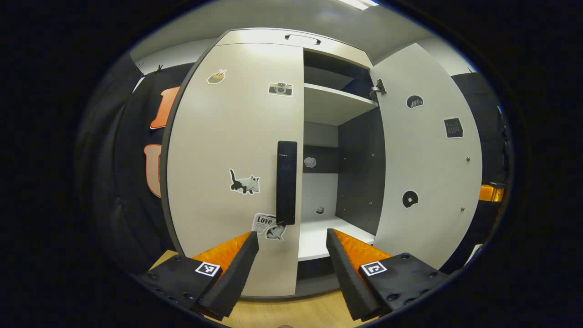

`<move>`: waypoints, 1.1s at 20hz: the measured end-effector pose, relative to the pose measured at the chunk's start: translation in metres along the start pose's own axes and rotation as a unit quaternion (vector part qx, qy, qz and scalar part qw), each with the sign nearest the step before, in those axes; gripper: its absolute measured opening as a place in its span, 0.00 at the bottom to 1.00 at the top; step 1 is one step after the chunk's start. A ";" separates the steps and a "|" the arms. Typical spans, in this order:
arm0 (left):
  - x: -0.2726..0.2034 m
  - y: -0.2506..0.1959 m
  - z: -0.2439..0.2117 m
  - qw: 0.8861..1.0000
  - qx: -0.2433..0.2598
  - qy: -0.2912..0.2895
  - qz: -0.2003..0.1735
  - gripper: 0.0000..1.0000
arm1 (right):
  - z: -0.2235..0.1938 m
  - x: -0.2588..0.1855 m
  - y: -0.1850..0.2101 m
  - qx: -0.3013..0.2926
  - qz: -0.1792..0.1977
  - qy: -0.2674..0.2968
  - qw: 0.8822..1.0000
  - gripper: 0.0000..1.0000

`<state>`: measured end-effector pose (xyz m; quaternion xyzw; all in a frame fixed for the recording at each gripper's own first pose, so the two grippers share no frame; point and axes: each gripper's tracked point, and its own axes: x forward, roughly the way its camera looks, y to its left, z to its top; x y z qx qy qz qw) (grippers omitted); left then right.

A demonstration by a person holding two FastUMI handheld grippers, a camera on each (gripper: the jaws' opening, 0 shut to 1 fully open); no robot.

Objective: Open the right door of the double-door shoe cabinet with the right hand, and open the left door with the left hand.

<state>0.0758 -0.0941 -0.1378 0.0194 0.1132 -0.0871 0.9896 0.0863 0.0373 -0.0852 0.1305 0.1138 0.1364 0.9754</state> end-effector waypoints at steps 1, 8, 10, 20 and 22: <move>0.002 -0.009 -0.001 1.000 -0.004 0.002 -0.008 0.96 | 0.000 -0.003 -0.003 -0.012 0.001 -0.003 1.000 0.10; 0.021 -0.021 0.016 1.000 0.011 -0.009 -0.003 0.96 | 0.013 -0.033 -0.027 -0.017 -0.023 -0.025 0.999 0.12; 0.027 -0.019 0.019 1.000 0.018 -0.013 0.005 0.96 | 0.015 -0.039 -0.037 -0.009 -0.031 -0.027 0.999 0.12; 0.062 0.002 0.049 0.997 0.060 -0.032 0.045 0.96 | 0.001 -0.049 -0.070 0.010 -0.056 -0.025 0.998 0.26; 0.070 0.003 0.053 0.995 0.074 -0.037 0.052 0.94 | -0.004 -0.048 -0.072 0.011 -0.054 -0.021 0.998 0.34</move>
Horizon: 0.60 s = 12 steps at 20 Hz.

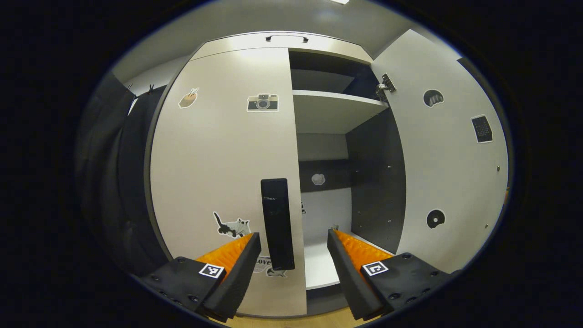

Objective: Open the right door of the double-door shoe cabinet with the right hand, and open the left door with the left hand.

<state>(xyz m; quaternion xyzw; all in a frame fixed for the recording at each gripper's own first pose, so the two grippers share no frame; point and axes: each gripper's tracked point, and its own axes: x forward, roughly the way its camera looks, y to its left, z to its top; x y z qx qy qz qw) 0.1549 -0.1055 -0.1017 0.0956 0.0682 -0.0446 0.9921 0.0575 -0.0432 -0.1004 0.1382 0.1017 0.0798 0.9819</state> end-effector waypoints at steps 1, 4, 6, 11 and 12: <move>0.004 0.005 0.000 1.000 0.005 -0.001 0.009 0.94 | -0.004 0.000 0.000 0.002 0.002 0.003 1.000 0.37; 0.018 0.016 -0.004 1.000 0.002 0.002 0.030 0.90 | -0.012 0.000 -0.002 0.003 0.003 0.011 1.000 0.54; 0.029 0.024 -0.011 0.999 0.001 0.008 0.040 0.92 | -0.015 0.000 -0.003 0.000 0.002 0.014 1.000 0.62; 0.036 0.030 -0.010 0.999 -0.011 -0.002 0.053 0.77 | -0.020 -0.004 0.000 -0.011 0.003 0.018 1.000 0.72; 0.039 0.024 -0.011 0.999 -0.017 -0.002 0.046 0.72 | -0.021 -0.003 0.002 -0.011 0.003 0.019 1.000 0.72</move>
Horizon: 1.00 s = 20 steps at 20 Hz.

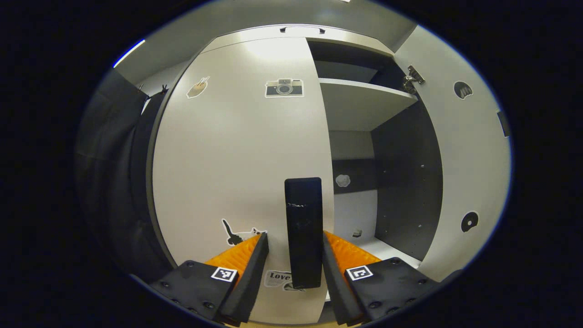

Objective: Open the right door of the double-door shoe cabinet with the right hand, and open the left door with the left hand.

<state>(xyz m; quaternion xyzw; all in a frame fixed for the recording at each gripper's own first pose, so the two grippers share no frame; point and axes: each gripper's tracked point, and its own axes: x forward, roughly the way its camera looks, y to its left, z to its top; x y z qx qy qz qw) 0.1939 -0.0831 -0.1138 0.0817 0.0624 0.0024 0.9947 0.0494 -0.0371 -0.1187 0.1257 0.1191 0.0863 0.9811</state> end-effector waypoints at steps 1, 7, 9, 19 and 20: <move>-0.001 -0.004 -0.001 1.000 -0.004 0.004 -0.002 0.60 | -0.002 0.000 0.001 0.000 0.000 0.001 1.000 0.72; -0.003 -0.005 -0.005 0.999 -0.038 0.030 -0.017 0.31 | -0.001 -0.020 -0.006 -0.002 -0.015 0.009 1.000 0.72; -0.004 -0.006 -0.006 0.998 -0.036 0.045 -0.020 0.28 | 0.005 -0.029 -0.008 0.003 -0.020 0.002 1.000 0.72; -0.022 0.002 -0.008 0.997 -0.038 0.049 -0.037 0.22 | 0.010 -0.068 -0.020 0.003 -0.036 -0.012 0.999 0.72; -0.025 0.003 -0.008 0.997 -0.037 0.050 -0.036 0.22 | 0.010 -0.072 -0.020 0.004 -0.036 -0.015 0.999 0.72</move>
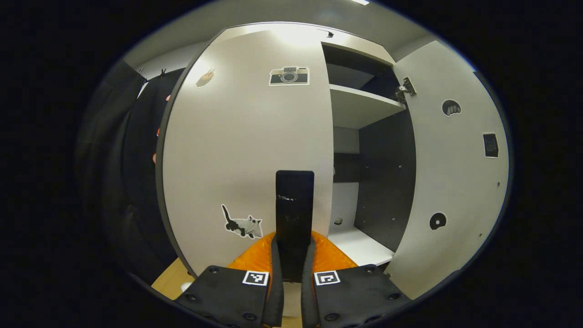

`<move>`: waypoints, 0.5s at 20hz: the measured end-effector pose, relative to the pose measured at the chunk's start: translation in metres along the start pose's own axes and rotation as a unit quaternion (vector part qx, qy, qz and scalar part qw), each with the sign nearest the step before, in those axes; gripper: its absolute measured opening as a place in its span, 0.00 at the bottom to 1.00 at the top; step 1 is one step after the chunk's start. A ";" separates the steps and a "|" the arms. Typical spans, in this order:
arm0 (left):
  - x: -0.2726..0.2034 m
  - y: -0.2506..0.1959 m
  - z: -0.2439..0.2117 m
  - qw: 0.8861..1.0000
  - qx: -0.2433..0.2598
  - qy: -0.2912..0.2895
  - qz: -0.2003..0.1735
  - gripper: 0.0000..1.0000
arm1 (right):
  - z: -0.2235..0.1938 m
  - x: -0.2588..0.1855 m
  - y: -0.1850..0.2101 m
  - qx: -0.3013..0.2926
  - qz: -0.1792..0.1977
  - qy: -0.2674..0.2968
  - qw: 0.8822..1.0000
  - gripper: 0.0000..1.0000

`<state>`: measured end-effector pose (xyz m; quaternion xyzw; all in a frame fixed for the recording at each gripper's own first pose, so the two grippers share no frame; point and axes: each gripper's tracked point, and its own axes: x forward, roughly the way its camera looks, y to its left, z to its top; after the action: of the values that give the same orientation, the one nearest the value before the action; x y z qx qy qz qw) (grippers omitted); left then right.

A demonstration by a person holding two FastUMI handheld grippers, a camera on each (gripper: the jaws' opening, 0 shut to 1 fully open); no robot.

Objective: Open the right door of the double-door shoe cabinet with the right hand, and open the left door with the left hand.

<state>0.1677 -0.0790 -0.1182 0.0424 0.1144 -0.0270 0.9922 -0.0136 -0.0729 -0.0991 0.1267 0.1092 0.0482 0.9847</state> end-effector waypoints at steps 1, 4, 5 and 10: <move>-0.003 0.001 -0.001 1.000 0.000 -0.001 -0.001 0.22 | 0.000 -0.004 0.000 0.001 0.001 -0.001 1.000 0.72; -0.010 0.003 -0.002 1.000 0.005 -0.005 -0.005 0.22 | -0.003 -0.008 0.006 0.000 0.008 0.000 1.000 0.72; -0.013 0.004 -0.002 1.000 0.005 -0.007 -0.006 0.22 | -0.002 -0.009 0.010 -0.001 0.011 -0.003 1.000 0.72; -0.023 0.010 -0.005 1.000 0.006 -0.011 -0.012 0.23 | 0.000 -0.008 0.024 -0.006 0.024 -0.011 1.000 0.77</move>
<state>0.1447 -0.0673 -0.1165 0.0468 0.1038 -0.0405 0.9927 -0.0234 -0.0507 -0.0914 0.1241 0.0945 0.0713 0.9852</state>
